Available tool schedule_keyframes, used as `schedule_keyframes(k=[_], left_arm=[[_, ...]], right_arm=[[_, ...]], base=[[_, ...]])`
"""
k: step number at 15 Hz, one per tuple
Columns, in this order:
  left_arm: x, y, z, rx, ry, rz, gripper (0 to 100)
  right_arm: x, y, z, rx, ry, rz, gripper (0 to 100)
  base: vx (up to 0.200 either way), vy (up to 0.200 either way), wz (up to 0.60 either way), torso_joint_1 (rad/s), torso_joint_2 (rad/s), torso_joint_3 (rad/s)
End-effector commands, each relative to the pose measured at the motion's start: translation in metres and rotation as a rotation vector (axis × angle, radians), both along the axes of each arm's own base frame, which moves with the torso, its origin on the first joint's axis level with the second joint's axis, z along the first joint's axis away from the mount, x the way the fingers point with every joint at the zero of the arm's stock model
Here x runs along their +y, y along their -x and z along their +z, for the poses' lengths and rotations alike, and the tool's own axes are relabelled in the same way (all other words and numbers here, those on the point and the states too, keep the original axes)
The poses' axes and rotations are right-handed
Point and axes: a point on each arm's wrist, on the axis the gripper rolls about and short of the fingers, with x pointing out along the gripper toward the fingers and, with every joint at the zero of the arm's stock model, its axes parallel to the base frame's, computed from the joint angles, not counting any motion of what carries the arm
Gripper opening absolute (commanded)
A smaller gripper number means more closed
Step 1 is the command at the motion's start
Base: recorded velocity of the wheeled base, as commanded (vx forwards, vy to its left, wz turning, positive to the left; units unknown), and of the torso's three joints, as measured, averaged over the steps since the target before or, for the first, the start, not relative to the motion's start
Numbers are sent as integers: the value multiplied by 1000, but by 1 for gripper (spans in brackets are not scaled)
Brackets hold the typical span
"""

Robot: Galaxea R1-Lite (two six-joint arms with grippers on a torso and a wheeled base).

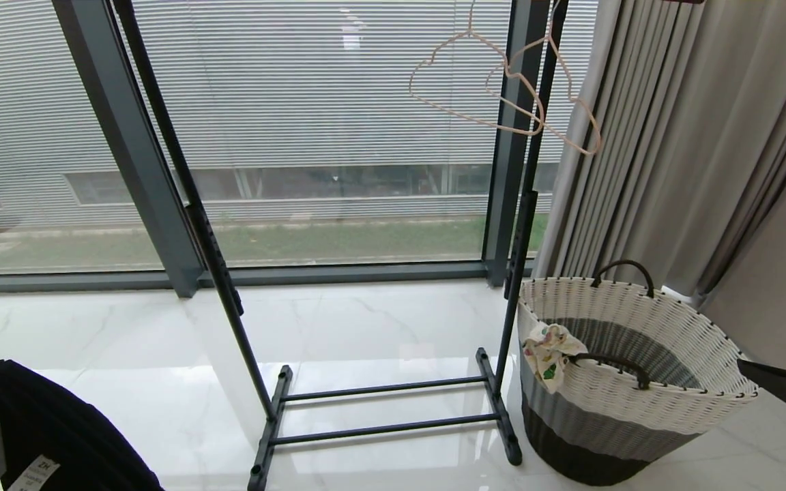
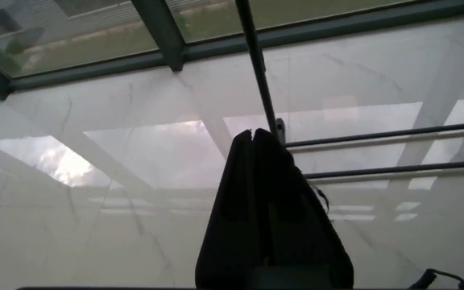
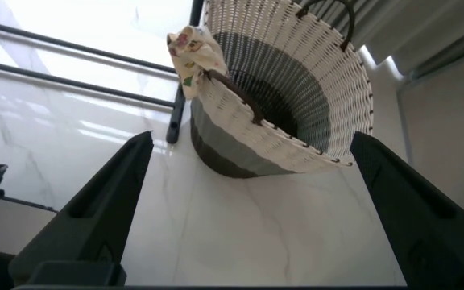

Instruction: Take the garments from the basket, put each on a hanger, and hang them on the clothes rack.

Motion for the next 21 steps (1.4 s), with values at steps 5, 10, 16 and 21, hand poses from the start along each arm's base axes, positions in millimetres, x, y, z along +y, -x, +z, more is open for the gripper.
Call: schedule_keyframes(k=[5, 10, 16, 21], left_arm=[[0, 0, 0, 2, -7, -1, 0], [0, 0, 0, 8, -38, -7, 0], [0, 0, 0, 10, -38, -9, 0], [0, 0, -1, 12, -38, -7, 0]], right_arm=[[1, -3, 4, -40, -9, 3, 100], [1, -4, 7, -68, -9, 10, 100], [1, -5, 8, -80, -12, 13, 100], [3, -8, 10, -93, -16, 18, 100]], base=[[0, 0, 0, 134, -398, -269], [0, 0, 0, 180, -464, -289], [0, 0, 0, 201, -479, -278], [0, 0, 0, 232, -513, -287]])
